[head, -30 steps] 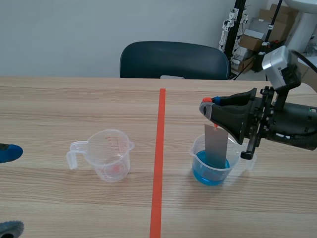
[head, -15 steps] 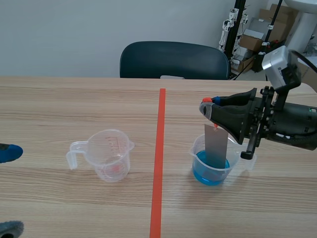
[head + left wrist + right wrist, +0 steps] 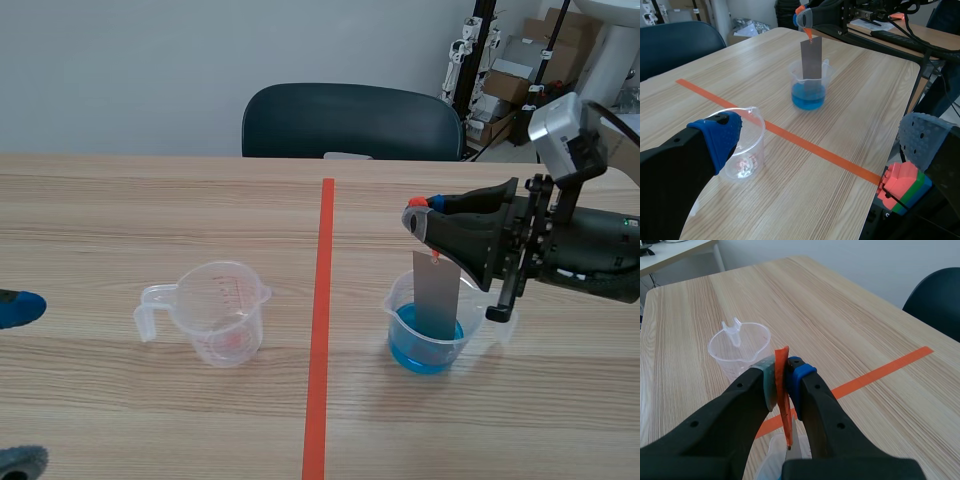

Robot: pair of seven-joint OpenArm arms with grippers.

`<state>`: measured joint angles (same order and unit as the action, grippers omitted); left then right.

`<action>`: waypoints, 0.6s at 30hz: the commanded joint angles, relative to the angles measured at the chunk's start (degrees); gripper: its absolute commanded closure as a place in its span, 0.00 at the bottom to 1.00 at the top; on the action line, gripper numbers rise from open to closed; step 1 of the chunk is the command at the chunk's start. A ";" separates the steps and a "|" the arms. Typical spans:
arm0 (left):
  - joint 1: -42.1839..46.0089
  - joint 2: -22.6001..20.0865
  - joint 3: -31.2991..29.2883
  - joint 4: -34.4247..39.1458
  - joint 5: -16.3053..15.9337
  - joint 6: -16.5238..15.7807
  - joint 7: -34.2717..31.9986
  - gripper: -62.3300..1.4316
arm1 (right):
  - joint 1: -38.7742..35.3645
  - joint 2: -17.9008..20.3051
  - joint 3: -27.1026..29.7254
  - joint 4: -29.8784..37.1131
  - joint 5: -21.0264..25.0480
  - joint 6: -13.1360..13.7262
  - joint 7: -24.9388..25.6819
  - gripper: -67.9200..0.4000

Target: Do the redox reaction experiment. hold the plate still in the solution

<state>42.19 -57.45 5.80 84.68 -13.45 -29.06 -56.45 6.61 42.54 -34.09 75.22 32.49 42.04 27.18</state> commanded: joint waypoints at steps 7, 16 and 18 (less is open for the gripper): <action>0.00 0.11 -0.74 1.03 -0.42 -0.24 -0.98 0.00 | -0.11 0.79 0.44 0.09 -0.02 0.68 0.57 1.00; 0.00 0.11 -0.74 1.03 -0.42 -0.24 -0.96 0.00 | -0.11 0.79 0.44 0.09 -0.39 0.68 0.59 1.00; 0.00 0.11 -0.74 1.03 -0.42 -0.24 -0.96 0.00 | -0.11 0.79 0.44 0.09 -0.39 0.68 0.59 1.00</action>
<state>42.22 -57.45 5.80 84.68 -13.45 -29.06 -56.45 6.61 42.54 -34.09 75.22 32.34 42.04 27.20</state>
